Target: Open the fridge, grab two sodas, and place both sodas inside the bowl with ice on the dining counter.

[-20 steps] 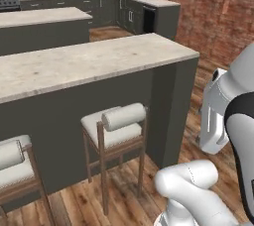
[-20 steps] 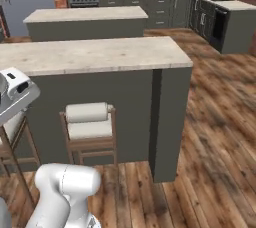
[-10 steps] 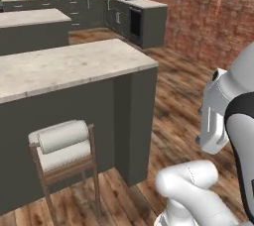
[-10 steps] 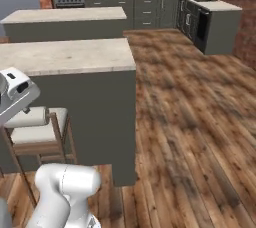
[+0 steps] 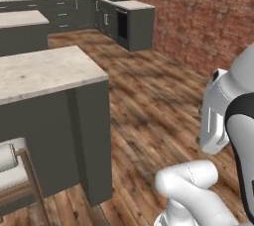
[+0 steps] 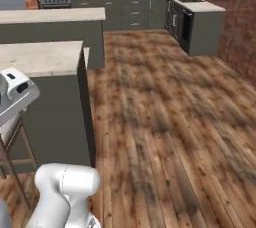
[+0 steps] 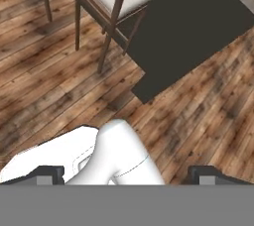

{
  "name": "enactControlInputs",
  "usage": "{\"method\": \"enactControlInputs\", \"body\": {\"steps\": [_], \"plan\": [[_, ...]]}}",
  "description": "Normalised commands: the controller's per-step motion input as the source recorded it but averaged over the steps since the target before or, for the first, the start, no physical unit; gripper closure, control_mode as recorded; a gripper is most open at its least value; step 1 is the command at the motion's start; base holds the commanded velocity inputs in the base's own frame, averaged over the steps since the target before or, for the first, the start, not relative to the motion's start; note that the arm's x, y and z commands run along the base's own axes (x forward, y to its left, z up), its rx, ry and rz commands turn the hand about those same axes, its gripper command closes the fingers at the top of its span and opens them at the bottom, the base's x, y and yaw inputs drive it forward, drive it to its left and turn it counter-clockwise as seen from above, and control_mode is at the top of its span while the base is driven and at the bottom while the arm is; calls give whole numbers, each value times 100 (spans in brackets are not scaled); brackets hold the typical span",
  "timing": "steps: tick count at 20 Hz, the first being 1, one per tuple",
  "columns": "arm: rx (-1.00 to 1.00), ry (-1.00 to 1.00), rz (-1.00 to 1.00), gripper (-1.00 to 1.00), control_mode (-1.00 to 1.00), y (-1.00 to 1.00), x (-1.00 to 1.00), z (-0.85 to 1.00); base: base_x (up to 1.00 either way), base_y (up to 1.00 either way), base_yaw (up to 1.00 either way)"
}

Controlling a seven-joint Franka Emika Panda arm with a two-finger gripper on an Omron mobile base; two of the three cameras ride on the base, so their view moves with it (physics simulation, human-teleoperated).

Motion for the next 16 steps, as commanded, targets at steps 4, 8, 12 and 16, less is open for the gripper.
{"method": "enactControlInputs", "body": {"steps": [4, 8, 12, 16], "plan": [[0, 0, 0, -100, 100, 0, 0, 0, 89, -100, 7], [0, 0, 0, -100, 100, 0, 0, 0, 100, -93, 11], [0, 0, 0, -100, 100, 0, 0, 0, 100, -72, 17], [0, 0, 0, -100, 100, 0, 0, 0, 100, -63, 20]]}}
